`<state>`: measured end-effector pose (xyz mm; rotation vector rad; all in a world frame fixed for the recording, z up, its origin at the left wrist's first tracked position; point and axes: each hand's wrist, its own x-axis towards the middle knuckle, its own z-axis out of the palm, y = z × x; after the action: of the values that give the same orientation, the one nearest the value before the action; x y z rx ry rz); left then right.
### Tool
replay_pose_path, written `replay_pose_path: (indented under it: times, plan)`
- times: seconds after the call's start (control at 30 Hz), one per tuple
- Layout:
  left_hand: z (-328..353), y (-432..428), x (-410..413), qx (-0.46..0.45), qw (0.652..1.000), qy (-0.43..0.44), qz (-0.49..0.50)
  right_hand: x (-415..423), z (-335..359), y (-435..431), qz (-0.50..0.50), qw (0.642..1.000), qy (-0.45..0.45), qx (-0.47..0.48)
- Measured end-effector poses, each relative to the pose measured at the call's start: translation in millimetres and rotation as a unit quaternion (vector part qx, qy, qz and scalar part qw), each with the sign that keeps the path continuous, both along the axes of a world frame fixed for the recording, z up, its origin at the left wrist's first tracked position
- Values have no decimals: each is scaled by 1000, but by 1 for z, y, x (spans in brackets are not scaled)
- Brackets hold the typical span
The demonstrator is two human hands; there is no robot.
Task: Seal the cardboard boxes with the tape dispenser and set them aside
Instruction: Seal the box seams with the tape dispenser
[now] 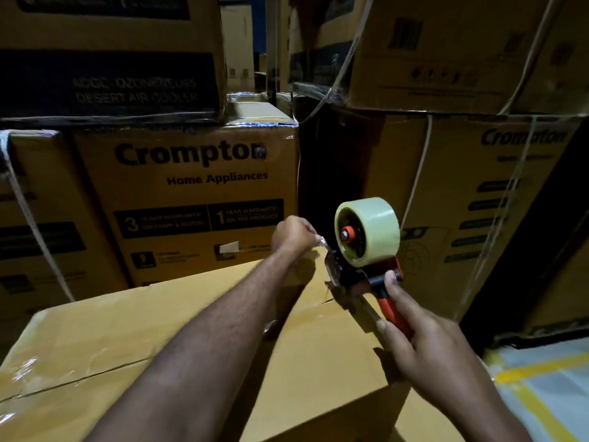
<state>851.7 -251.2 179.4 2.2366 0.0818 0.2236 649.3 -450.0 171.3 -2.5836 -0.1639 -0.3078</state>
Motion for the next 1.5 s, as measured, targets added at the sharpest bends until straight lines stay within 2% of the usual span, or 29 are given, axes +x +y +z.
replay_pose_path:
  times: [0.2,0.3,0.57,0.67,0.73,0.83,0.9,1.03,1.2,1.5]
  plan:
    - [-22,3,26,-11,999,11,-32,7,0,7,-10,1000,5,-16]
    - [-30,1,37,-42,999,5,-16,13,3,10,-14,1000,6,-15]
    - [-42,23,56,-39,998,20,50,19,-2,12,-7,999,26,-37]
    - [-39,35,60,-34,998,61,-11,18,-2,13,-11,999,26,-30]
    - [-35,34,56,-47,989,118,-71,19,-2,14,-10,999,25,-30]
    - [-31,28,53,6,982,152,-113,20,-2,15,-10,999,27,-37]
    - [-28,24,52,14,983,139,-119,21,0,16,-10,998,33,-44]
    - [-26,16,50,-27,991,92,-95,22,-1,13,-16,999,39,-28]
    - [-19,5,50,20,998,15,-60,20,0,10,-15,999,43,2]
    - [-10,8,58,37,997,37,-51,28,11,14,-9,999,40,12]
